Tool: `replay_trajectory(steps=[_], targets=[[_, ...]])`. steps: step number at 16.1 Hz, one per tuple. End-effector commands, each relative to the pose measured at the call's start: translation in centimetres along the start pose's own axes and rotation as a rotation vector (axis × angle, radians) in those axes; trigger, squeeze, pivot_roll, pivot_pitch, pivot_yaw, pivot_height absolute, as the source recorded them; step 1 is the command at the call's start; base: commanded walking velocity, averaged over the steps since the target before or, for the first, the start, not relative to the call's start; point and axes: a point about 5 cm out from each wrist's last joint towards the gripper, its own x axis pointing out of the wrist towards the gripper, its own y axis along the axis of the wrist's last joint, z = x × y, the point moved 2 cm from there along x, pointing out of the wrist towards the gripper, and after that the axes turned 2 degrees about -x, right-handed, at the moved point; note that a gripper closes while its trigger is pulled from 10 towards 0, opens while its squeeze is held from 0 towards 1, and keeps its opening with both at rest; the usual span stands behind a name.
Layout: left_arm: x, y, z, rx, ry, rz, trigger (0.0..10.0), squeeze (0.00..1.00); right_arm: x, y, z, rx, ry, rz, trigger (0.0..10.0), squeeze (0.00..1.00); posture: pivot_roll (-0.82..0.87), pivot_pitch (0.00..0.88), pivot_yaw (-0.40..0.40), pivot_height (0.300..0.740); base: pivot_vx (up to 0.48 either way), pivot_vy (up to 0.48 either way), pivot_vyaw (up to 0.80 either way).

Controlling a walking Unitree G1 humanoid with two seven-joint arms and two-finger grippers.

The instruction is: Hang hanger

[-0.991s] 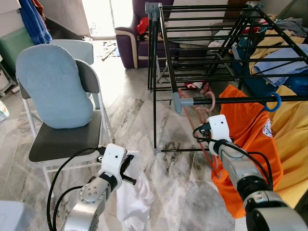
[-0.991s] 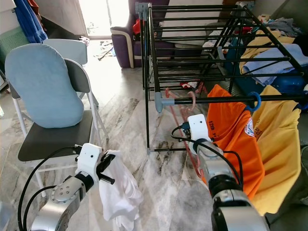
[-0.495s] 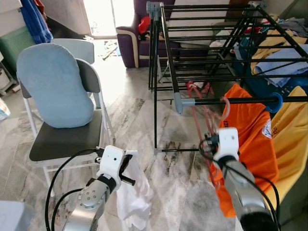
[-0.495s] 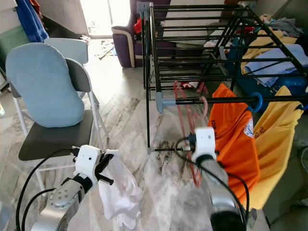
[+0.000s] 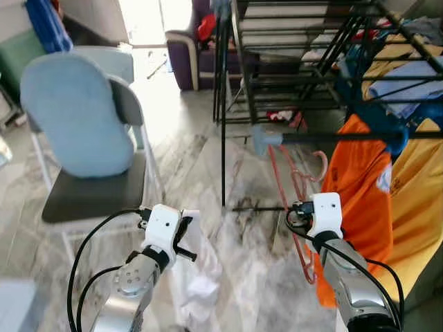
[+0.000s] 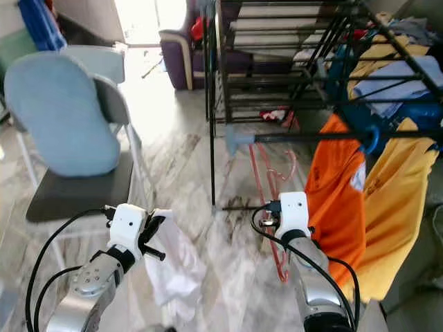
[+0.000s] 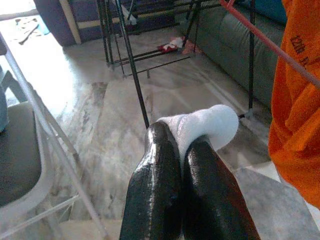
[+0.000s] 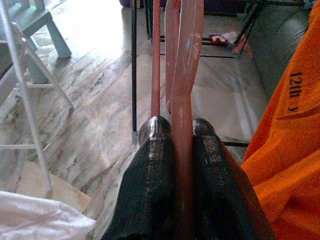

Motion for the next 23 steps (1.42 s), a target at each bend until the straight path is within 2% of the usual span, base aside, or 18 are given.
replay_trajectory(steps=[1,23], targets=[[0.1,0.4,-0.1,0.012,0.005,0.018,10.0,0.0,0.1,1.0,-0.1,-0.009,0.003,0.031,10.0,0.0,-0.05,0.0,-0.004,0.74,-0.319,0.0,0.0],[0.5,0.8,0.2,0.054,-0.022,0.039,10.0,0.0,1.4,2.1,-1.1,-0.003,0.024,0.041,10.0,0.0,-0.04,0.0,-0.011,0.74,-0.325,0.0,0.0]])
